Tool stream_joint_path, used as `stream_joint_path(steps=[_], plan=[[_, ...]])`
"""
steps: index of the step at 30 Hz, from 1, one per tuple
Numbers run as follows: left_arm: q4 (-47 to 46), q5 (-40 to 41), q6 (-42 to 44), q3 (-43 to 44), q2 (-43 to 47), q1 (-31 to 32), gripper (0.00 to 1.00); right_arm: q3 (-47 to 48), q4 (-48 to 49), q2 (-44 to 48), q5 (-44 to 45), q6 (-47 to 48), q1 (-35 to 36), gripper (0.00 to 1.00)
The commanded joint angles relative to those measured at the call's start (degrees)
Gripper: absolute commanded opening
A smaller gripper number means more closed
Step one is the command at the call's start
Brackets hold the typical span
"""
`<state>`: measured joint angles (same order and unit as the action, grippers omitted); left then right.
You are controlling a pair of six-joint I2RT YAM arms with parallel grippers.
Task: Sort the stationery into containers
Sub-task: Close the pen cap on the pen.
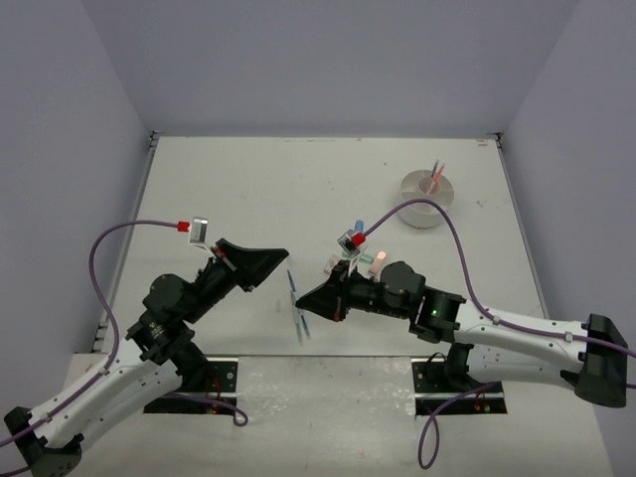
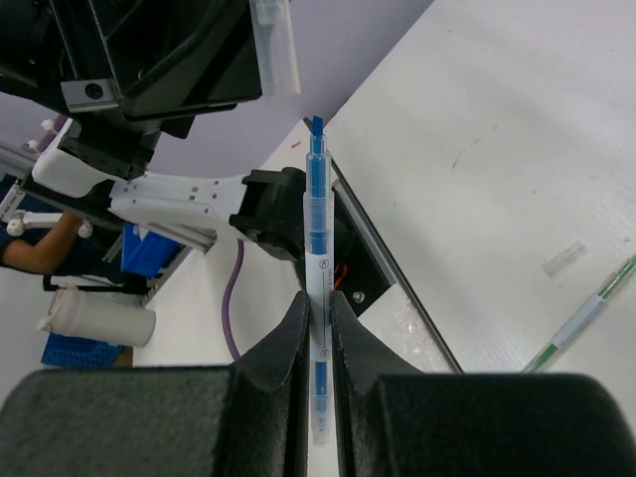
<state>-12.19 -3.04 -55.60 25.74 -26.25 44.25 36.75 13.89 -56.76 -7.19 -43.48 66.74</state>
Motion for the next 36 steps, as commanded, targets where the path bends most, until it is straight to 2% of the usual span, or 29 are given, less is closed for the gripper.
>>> stream_joint_path(steps=[1,36], plan=[[1.1,1.4,2.6,3.5,0.6,-0.3,0.00,1.1,0.4,1.7,0.7,0.5,0.3,0.00],[0.8,-0.7,3.5,1.2,-0.3,-0.3,0.00,5.2,-3.3,2.3,2.4,2.6,0.3,0.00]])
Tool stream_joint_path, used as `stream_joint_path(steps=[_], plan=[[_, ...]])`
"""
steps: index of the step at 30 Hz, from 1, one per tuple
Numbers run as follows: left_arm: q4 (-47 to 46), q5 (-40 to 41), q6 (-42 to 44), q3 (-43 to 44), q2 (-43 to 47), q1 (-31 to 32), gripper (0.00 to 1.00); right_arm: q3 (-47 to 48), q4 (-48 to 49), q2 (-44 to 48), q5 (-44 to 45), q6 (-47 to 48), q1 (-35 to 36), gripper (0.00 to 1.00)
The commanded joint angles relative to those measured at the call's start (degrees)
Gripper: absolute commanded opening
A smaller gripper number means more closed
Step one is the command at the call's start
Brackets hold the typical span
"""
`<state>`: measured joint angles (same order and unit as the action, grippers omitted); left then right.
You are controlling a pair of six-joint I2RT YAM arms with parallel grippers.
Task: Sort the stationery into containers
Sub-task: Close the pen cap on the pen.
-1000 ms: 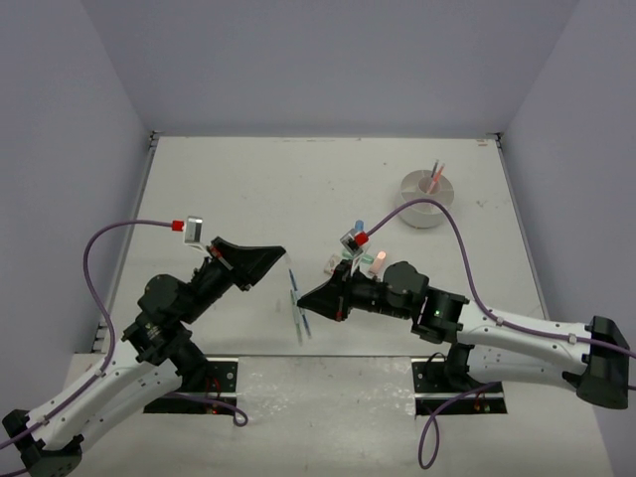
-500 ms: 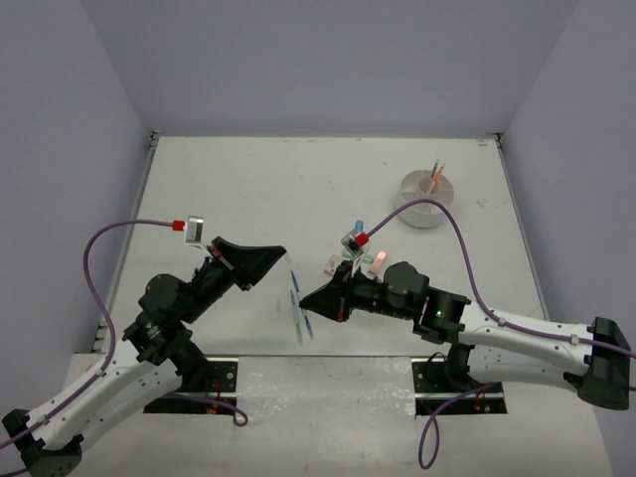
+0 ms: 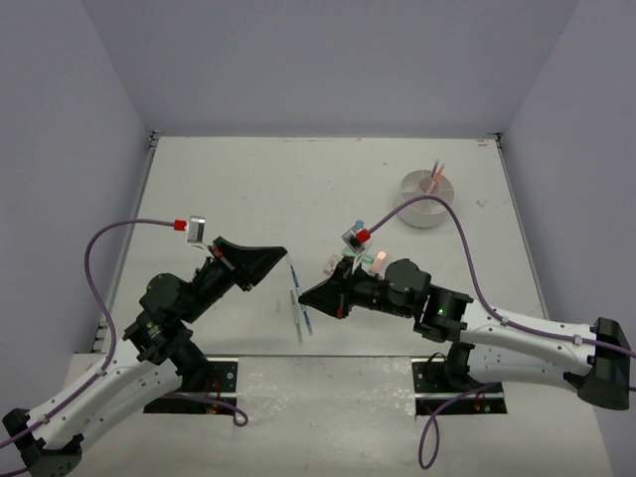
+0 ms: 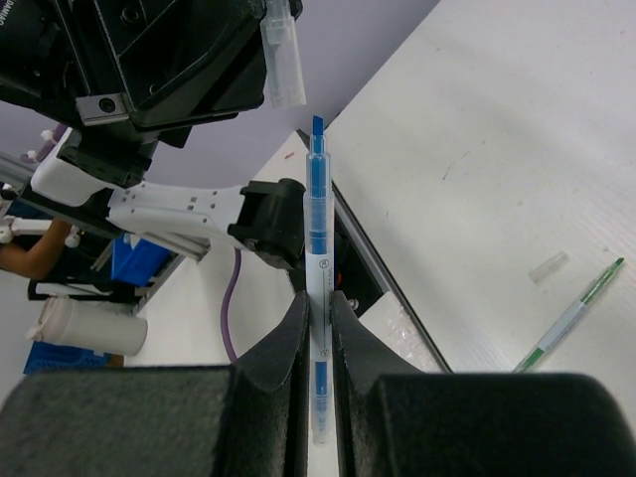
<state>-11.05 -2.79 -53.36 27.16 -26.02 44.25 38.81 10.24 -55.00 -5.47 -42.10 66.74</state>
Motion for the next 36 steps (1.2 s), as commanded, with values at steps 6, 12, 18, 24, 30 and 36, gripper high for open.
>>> stream_joint_path(steps=[6,12,18,24,30,36], plan=[[-0.5,-1.1,1.2,-0.4,-0.7,-0.3,0.00,3.6,0.0,0.8,0.8,1.5,0.2,0.00],[-1.1,-2.1,0.9,-0.9,-1.0,-0.3,0.00,4.3,-0.8,0.7,2.0,1.9,0.3,0.00],[-1.3,-3.9,-0.3,-0.8,-1.6,-0.3,0.00,6.3,-2.0,-0.2,4.3,3.5,0.2,0.00],[1.0,-4.6,-1.0,0.3,-2.7,-0.3,0.00,9.6,-2.4,-1.8,5.3,7.5,0.3,0.00],[7.3,-3.7,-1.2,3.5,-5.0,-0.3,0.00,12.6,-2.1,-2.6,8.0,11.8,0.3,0.00],[8.6,-1.4,-1.8,3.3,-4.7,-0.3,0.21,13.4,1.0,-4.8,7.4,11.4,0.3,0.00]])
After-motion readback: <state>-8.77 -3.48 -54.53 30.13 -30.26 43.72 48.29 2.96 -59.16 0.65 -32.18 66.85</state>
